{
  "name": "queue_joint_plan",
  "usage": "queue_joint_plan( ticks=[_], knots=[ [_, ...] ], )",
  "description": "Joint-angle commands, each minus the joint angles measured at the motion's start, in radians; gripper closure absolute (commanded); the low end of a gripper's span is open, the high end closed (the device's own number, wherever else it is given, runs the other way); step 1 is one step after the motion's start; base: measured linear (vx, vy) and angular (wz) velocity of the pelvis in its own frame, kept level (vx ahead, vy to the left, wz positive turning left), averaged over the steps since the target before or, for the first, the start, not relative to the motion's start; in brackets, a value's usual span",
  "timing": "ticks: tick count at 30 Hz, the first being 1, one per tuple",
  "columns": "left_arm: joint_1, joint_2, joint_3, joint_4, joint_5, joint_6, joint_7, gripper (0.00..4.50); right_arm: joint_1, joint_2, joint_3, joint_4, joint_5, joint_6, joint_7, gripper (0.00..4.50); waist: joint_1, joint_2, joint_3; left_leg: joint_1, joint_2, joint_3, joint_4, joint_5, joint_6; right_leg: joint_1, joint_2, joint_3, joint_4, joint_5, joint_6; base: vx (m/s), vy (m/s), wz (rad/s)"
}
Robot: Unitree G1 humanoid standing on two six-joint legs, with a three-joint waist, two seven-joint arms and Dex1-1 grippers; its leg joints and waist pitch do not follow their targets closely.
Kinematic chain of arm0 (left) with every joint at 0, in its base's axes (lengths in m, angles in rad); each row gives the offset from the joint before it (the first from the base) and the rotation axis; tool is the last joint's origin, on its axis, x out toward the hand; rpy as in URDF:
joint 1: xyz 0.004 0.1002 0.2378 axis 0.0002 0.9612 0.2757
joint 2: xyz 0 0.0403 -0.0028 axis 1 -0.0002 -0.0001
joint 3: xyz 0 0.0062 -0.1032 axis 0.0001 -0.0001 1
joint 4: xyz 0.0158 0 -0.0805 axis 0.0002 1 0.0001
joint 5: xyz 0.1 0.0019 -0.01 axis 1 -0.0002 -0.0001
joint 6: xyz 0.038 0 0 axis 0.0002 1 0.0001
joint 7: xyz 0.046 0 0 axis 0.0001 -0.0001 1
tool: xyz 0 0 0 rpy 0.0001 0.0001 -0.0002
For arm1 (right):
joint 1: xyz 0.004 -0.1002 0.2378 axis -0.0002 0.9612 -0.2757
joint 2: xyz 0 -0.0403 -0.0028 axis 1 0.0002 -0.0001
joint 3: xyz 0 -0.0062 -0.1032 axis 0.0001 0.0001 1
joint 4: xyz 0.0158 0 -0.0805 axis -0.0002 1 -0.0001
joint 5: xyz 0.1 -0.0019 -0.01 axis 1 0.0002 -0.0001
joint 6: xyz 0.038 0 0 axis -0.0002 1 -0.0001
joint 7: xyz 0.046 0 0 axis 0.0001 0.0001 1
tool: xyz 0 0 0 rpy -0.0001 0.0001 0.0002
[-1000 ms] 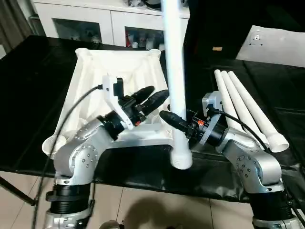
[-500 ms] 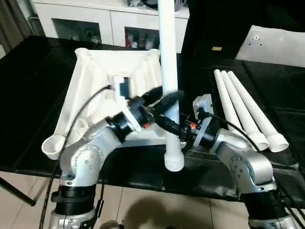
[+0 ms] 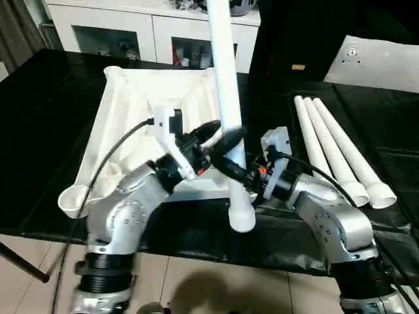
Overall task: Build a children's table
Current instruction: Pick table leg
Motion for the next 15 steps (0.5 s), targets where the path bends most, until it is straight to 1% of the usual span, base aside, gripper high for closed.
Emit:
queue_joint_plan(
  ticks=[1,2,3,7,9,10,12,13,14,15],
  knots=[
    [-0.011,-0.012,-0.012,-0.019,0.004,-0.006,0.014,1.01,-0.013,0.002,0.004,-0.013,-0.009,-0.012,-0.012,2.75,0.002,-0.002,-0.068,0.004,0.048,-0.013,-0.067,-0.122,0.018,0.056,-0.073,0.049,-0.08,-0.168,-0.155,0.0,0.0,0.0],
    [-0.008,-0.018,-0.02,-0.022,0.005,-0.009,0.017,1.01,-0.013,0.005,0.005,-0.012,-0.011,-0.014,-0.015,2.75,0.002,-0.002,-0.067,0.004,0.048,-0.013,-0.067,-0.123,0.018,0.056,-0.073,0.049,-0.08,-0.168,-0.156,0.0,0.0,0.0],
    [-0.003,-0.026,-0.027,-0.025,0.004,-0.012,0.021,1.32,-0.013,0.009,0.008,-0.01,-0.016,-0.019,-0.017,2.75,0.002,-0.003,-0.067,0.003,0.049,-0.013,-0.067,-0.121,0.019,0.056,-0.074,0.049,-0.08,-0.167,-0.156,0.0,0.0,0.0],
    [0.001,-0.033,-0.035,-0.026,0.007,-0.016,0.024,1.47,-0.013,0.013,0.013,-0.006,-0.022,-0.025,-0.018,2.75,0.002,-0.003,-0.067,0.003,0.048,-0.014,-0.067,-0.13,0.018,0.056,-0.073,0.049,-0.082,-0.187,-0.147,0.0,0.0,0.0],
    [0.001,-0.037,-0.039,-0.023,0.014,-0.022,0.027,1.75,-0.014,0.014,0.019,-0.001,-0.025,-0.031,-0.019,2.75,0.001,-0.004,-0.066,0.003,0.048,-0.014,-0.068,-0.132,0.018,0.056,-0.073,0.049,-0.082,-0.191,-0.144,0.0,0.0,0.0],
    [0.001,-0.037,-0.039,-0.023,0.014,-0.022,0.027,1.85,-0.014,0.014,0.019,-0.001,-0.025,-0.031,-0.019,2.75,0.001,-0.003,-0.066,0.003,0.048,-0.014,-0.068,-0.13,0.018,0.055,-0.073,0.049,-0.082,-0.19,-0.142,0.0,0.0,0.0],
    [-0.003,-0.036,-0.039,-0.019,0.019,-0.025,0.027,1.91,-0.019,0.013,0.022,0.004,-0.031,-0.038,-0.02,2.75,0.001,-0.004,-0.067,0.003,0.048,-0.014,-0.067,-0.125,0.018,0.056,-0.073,0.049,-0.081,-0.184,-0.14,0.0,0.0,0.0],
    [-0.003,-0.035,-0.039,-0.018,0.019,-0.025,0.027,1.99,-0.019,0.013,0.023,0.004,-0.031,-0.039,-0.021,2.75,0.001,-0.002,-0.067,0.002,0.048,-0.014,-0.067,-0.12,0.018,0.056,-0.072,0.048,-0.08,-0.176,-0.141,0.0,0.0,0.0],
    [-0.003,-0.035,-0.039,-0.018,0.019,-0.026,0.027,2.18,-0.02,0.013,0.023,0.005,-0.032,-0.039,-0.021,2.75,0.001,-0.002,-0.068,0.003,0.048,-0.014,-0.067,-0.119,0.019,0.056,-0.073,0.049,-0.08,-0.17,-0.143,0.0,0.0,0.0],
    [-0.004,-0.034,-0.04,-0.015,0.019,-0.028,0.029,2.18,-0.021,0.014,0.023,0.006,-0.033,-0.041,-0.022,2.75,0.001,-0.004,-0.068,0.002,0.048,-0.014,-0.067,-0.118,0.022,0.057,-0.072,0.049,-0.079,-0.16,-0.147,0.0,0.0,0.0]
  ],
)
